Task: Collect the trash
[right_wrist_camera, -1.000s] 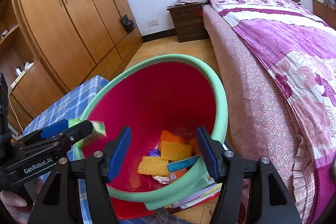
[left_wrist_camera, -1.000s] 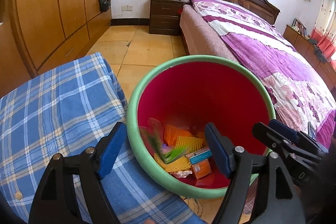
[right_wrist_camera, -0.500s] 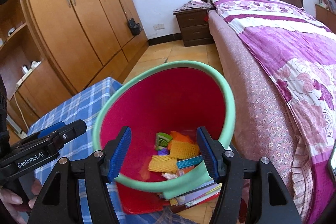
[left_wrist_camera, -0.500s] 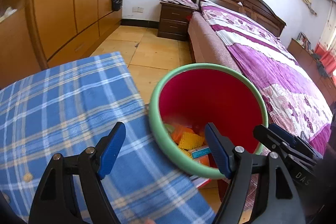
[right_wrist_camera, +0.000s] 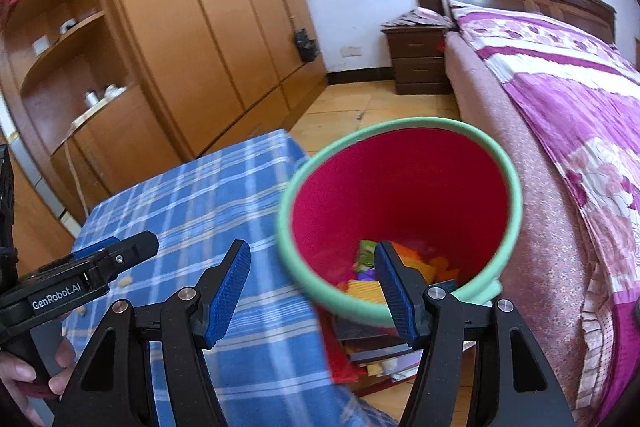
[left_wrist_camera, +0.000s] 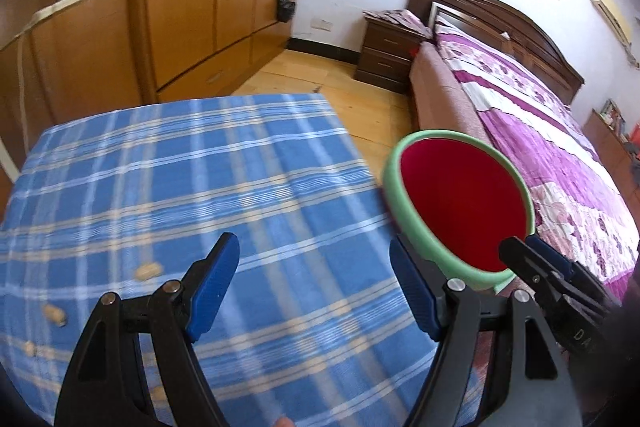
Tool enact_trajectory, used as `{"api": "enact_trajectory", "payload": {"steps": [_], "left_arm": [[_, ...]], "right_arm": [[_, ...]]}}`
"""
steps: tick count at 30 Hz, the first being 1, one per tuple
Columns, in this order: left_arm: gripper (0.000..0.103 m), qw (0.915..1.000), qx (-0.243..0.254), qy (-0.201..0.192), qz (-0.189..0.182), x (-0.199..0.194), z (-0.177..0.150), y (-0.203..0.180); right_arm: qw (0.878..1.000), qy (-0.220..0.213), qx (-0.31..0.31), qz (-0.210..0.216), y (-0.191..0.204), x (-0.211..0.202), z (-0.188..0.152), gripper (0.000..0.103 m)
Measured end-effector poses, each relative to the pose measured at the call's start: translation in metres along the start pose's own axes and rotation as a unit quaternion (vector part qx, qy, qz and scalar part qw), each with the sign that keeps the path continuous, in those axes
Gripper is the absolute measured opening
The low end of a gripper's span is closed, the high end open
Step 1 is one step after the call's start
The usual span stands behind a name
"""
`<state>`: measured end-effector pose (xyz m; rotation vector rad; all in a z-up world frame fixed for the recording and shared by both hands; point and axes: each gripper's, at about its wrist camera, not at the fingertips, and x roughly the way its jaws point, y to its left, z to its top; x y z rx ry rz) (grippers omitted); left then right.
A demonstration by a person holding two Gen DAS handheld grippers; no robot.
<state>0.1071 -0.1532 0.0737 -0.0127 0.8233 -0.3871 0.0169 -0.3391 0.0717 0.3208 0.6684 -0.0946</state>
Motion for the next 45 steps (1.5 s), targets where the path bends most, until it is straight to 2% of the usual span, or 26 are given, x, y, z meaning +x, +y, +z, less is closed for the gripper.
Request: {"api": "enact_trajectory", "payload": {"steps": [3, 6, 19, 30, 45], "left_arm": [[0.077, 0.9999, -0.009, -0.005, 0.013, -0.016, -0.008, 0.017], [0.077, 0.9994, -0.019, -0.009, 0.026, -0.029, -0.016, 0.030], [0.077, 0.9950, -0.052, -0.034, 0.077, -0.080, -0.050, 0.076], [0.077, 0.9901, -0.055, -0.048, 0.120, -0.089, -0.080, 0.085], [0.077, 0.9883, -0.055, -0.059, 0.130, -0.091, -0.086, 0.082]], "right_arm": [[1.000, 0.001, -0.012, 0.012, 0.017, -0.003, -0.004, 0.066], [0.999, 0.003, -0.025, 0.024, 0.037, -0.007, -0.010, 0.076], [0.996, -0.004, -0.077, 0.045, 0.095, -0.023, -0.039, 0.076], [0.994, -0.013, -0.099, 0.048, 0.110, -0.033, -0.067, 0.076], [0.994, -0.023, -0.103, 0.036, 0.111, -0.038, -0.074, 0.076]]}}
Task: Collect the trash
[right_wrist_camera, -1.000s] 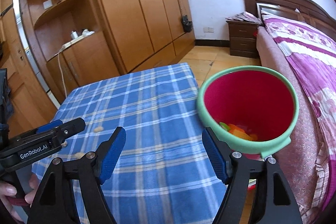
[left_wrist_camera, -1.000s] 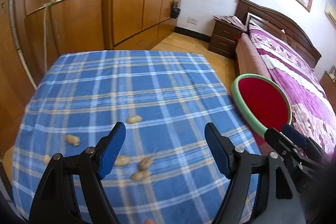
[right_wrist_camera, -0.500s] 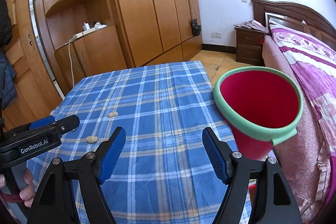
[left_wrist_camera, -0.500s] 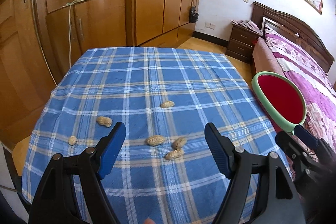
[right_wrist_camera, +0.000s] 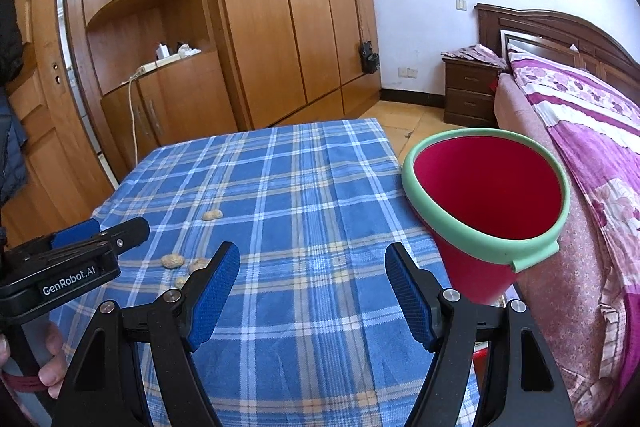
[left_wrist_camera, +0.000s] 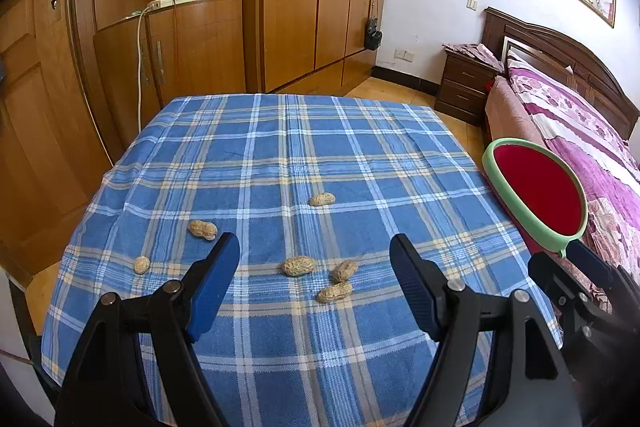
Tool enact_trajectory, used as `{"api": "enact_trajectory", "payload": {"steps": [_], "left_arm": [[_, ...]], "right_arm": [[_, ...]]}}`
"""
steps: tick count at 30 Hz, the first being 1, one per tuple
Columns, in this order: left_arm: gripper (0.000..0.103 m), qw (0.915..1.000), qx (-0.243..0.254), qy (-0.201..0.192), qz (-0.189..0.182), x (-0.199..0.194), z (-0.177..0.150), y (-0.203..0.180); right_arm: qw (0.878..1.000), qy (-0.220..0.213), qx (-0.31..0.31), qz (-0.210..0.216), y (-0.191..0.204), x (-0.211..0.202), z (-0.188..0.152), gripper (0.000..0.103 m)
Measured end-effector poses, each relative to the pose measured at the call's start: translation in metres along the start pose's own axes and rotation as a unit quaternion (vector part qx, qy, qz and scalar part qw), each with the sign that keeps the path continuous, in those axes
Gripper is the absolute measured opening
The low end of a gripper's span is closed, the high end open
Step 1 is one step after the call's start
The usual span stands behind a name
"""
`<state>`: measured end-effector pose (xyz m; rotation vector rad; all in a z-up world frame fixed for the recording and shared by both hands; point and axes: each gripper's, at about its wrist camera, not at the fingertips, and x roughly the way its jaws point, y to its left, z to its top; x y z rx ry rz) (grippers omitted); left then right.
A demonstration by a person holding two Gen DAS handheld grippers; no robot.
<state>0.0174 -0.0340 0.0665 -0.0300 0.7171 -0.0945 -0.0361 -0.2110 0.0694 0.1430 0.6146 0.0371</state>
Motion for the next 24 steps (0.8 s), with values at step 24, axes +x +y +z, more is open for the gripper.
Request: {"api": "enact_trajectory", "payload": {"steps": [24], "left_arm": [[0.077, 1.0000, -0.002, -0.002, -0.002, 0.0006, -0.0010, 0.0006]], "right_arm": [[1.000, 0.003, 0.000, 0.000, 0.0000, 0.0012, -0.0014, 0.076]]}}
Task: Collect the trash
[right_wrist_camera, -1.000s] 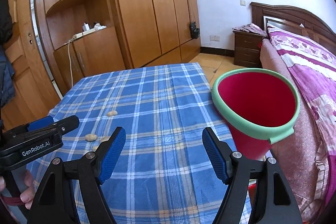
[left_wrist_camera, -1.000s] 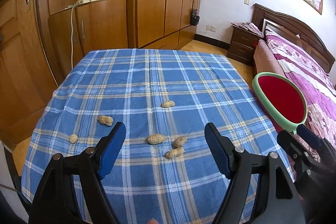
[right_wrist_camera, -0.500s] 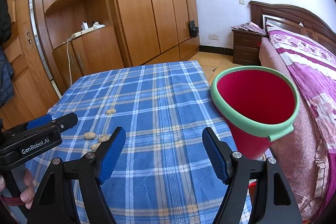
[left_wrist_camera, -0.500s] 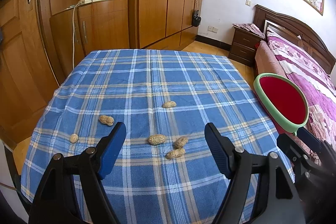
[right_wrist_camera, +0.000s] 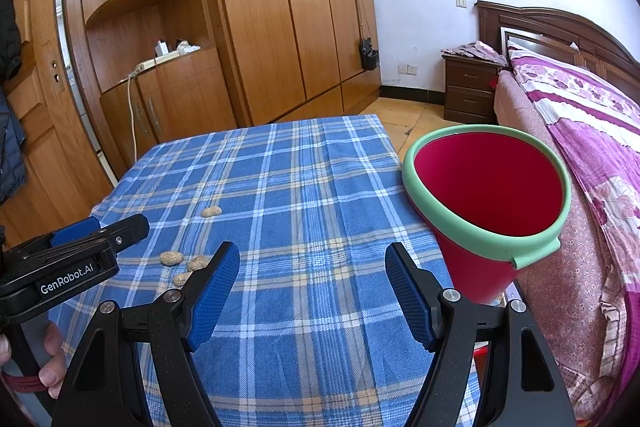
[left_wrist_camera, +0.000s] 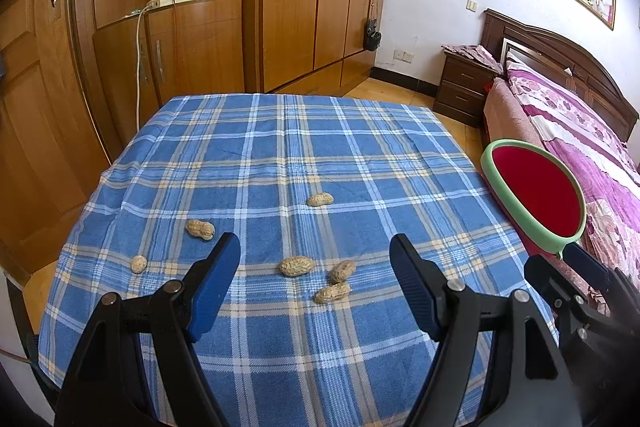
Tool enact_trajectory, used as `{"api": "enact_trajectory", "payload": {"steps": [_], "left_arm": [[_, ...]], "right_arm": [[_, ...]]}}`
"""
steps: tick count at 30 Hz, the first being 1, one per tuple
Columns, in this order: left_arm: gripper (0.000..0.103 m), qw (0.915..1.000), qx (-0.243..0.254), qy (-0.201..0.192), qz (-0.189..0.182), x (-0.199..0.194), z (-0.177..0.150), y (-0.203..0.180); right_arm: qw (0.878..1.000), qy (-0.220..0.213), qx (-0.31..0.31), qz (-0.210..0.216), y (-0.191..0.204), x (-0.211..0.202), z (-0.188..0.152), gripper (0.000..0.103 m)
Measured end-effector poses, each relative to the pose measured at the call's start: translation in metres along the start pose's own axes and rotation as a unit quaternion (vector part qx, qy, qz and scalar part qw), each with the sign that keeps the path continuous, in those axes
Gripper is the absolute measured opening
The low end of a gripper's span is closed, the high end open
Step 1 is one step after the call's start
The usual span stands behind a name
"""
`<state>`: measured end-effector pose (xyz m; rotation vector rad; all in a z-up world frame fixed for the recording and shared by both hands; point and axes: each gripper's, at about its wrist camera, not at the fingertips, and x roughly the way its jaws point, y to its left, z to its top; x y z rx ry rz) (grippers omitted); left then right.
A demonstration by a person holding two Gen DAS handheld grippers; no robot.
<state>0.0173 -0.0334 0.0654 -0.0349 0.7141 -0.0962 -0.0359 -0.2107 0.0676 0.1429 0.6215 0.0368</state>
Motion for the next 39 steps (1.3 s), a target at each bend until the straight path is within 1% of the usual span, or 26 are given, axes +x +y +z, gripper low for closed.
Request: {"api": "enact_trajectory", "payload": {"steps": [39], "left_arm": [[0.077, 1.0000, -0.001, 0.000, 0.000, -0.0001, 0.0009, -0.0017]], "right_arm": [[1.000, 0.005, 0.001, 0.001, -0.0010, 0.0029, -0.0034, 0.076]]}}
